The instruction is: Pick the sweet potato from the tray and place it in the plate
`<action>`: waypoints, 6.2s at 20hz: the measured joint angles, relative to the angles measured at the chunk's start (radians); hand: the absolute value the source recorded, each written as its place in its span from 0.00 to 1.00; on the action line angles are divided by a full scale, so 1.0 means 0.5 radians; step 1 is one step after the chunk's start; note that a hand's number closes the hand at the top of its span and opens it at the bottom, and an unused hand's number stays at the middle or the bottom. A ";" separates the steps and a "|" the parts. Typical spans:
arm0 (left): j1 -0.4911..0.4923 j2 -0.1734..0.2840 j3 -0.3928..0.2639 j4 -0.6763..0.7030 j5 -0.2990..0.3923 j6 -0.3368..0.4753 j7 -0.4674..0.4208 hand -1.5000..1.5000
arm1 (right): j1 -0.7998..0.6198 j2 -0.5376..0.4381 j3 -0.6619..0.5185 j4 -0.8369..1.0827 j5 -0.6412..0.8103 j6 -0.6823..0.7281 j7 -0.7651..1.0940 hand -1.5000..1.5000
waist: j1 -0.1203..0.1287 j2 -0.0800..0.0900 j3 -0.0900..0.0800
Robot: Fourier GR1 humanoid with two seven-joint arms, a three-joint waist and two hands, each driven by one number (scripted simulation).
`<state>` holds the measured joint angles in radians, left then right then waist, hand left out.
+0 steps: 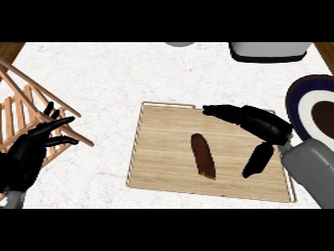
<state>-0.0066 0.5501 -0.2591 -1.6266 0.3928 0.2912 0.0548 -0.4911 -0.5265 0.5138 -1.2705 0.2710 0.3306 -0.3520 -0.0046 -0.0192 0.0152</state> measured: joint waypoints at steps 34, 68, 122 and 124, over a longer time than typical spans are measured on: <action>-0.208 -0.148 0.261 0.221 -0.167 -0.137 0.030 0.50 | -0.143 0.448 0.278 0.181 0.831 0.150 0.543 1.00 | 0.024 0.005 0.001; -0.006 -0.180 0.311 -0.007 -0.251 -0.223 0.122 0.50 | -0.565 0.362 -1.133 0.355 1.574 -1.486 2.256 1.00 | -0.034 0.029 -0.010; -0.214 -0.332 0.541 0.211 -0.409 -0.321 0.179 0.50 | 0.358 0.429 -2.328 -0.227 -0.363 -1.535 0.930 0.00 | -0.025 0.000 -0.004; -0.246 -0.333 0.561 0.252 -0.400 -0.354 0.157 0.50 | 0.420 0.429 -2.366 -0.239 -0.438 -1.482 0.870 0.00 | -0.018 0.002 -0.003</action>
<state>-0.1298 0.3834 0.0213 -1.5008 0.1926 0.1144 0.1334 -0.2813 -0.3122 -0.6691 -1.3901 0.0520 -0.4103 0.0828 -0.0138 -0.0181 0.0137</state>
